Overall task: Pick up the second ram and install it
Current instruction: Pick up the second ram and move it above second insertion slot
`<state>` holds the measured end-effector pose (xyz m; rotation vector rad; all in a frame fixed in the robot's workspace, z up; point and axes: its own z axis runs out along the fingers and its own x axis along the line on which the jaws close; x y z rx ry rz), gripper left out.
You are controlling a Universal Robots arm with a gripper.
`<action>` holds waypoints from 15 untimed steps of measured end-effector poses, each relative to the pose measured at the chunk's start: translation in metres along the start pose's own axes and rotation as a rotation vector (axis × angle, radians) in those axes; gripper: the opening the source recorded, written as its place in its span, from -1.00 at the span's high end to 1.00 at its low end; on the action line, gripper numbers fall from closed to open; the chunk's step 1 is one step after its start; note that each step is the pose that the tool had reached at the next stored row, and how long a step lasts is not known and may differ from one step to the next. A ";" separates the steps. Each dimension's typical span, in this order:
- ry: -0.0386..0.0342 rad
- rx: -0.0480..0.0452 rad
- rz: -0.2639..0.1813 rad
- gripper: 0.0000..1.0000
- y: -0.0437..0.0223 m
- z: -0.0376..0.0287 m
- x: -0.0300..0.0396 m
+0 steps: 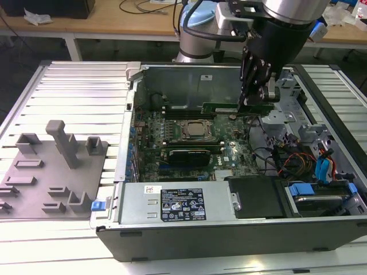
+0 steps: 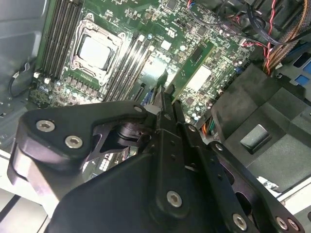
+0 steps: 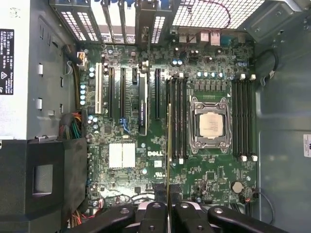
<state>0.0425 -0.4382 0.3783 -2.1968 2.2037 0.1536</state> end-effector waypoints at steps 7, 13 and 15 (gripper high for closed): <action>0.0000 0.0000 0.000 0.73 -0.0005 0.0088 0.0008; 0.0000 0.0000 0.000 0.73 -0.0008 0.0152 0.0013; -0.0001 0.0000 0.000 0.73 -0.0010 0.0184 0.0016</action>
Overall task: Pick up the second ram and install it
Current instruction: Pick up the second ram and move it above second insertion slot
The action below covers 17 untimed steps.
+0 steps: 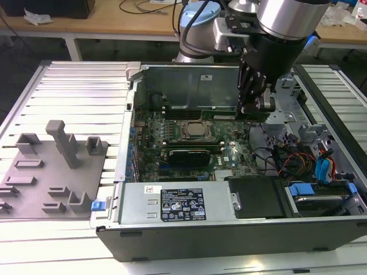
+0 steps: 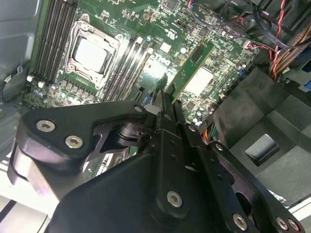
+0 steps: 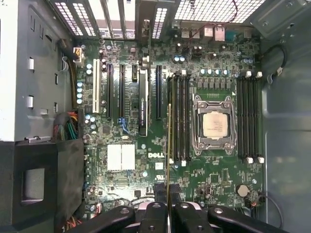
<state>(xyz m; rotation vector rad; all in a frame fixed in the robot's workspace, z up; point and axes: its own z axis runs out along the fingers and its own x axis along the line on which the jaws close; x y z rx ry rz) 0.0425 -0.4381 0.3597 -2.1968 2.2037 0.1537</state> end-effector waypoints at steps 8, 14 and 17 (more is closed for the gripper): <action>0.0000 0.0000 0.000 0.73 0.0051 0.0148 -0.0088; 0.0001 0.0000 0.000 0.73 0.0142 0.0278 -0.0130; 0.0000 0.0000 0.000 0.73 0.0145 0.0320 -0.0127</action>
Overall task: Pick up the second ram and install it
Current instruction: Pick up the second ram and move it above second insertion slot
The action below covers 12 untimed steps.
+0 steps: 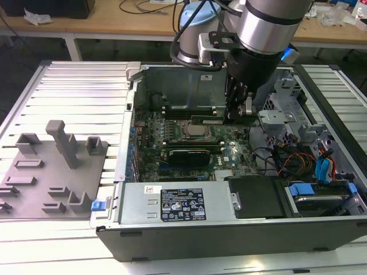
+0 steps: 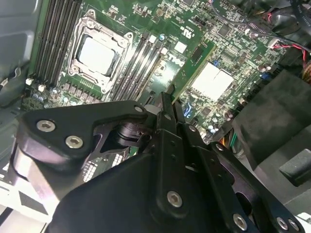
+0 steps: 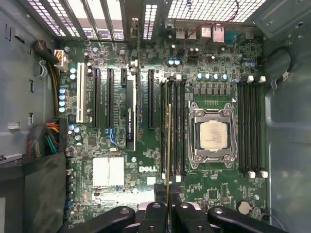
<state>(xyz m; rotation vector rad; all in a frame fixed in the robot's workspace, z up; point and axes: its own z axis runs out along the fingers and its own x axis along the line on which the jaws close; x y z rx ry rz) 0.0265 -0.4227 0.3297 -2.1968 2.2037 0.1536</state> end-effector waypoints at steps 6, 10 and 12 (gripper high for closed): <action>-0.0001 0.0000 0.000 0.73 0.0001 0.0067 0.0006; 0.0000 0.0000 0.000 0.73 -0.0001 0.0123 0.0011; 0.0000 0.0000 0.000 0.73 -0.0002 0.0151 0.0013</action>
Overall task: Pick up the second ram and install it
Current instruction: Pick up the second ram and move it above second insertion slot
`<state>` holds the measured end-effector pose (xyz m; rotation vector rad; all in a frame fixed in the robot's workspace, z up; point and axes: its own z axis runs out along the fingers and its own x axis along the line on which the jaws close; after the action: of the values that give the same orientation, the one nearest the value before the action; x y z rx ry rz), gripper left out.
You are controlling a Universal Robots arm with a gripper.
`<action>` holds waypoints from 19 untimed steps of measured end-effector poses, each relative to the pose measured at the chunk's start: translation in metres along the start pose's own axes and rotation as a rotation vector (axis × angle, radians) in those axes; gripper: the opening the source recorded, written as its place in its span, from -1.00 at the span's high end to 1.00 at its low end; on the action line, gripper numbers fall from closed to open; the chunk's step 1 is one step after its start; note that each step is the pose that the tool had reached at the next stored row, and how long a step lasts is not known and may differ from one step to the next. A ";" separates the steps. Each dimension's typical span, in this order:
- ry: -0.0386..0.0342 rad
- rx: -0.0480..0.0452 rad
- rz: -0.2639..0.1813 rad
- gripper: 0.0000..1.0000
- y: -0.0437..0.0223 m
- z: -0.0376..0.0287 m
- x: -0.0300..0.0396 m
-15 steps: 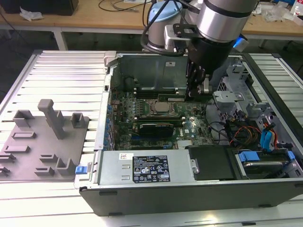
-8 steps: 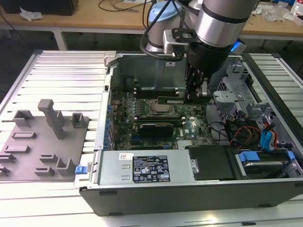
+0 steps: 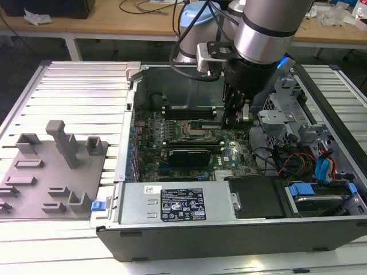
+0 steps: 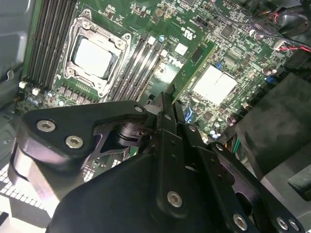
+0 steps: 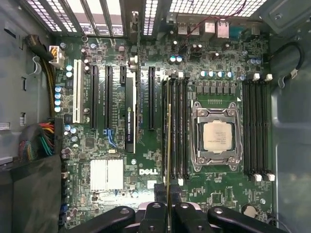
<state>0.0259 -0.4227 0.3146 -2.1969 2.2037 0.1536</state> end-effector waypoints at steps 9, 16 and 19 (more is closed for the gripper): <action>0.0000 0.0000 0.000 0.73 0.0051 0.0139 0.0012; 0.0000 0.0000 0.000 0.73 0.0063 0.0155 0.0012; 0.0000 0.0000 0.000 0.73 0.0063 0.0156 0.0012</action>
<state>0.0188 -0.4225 0.2993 -2.1968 2.2037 0.1536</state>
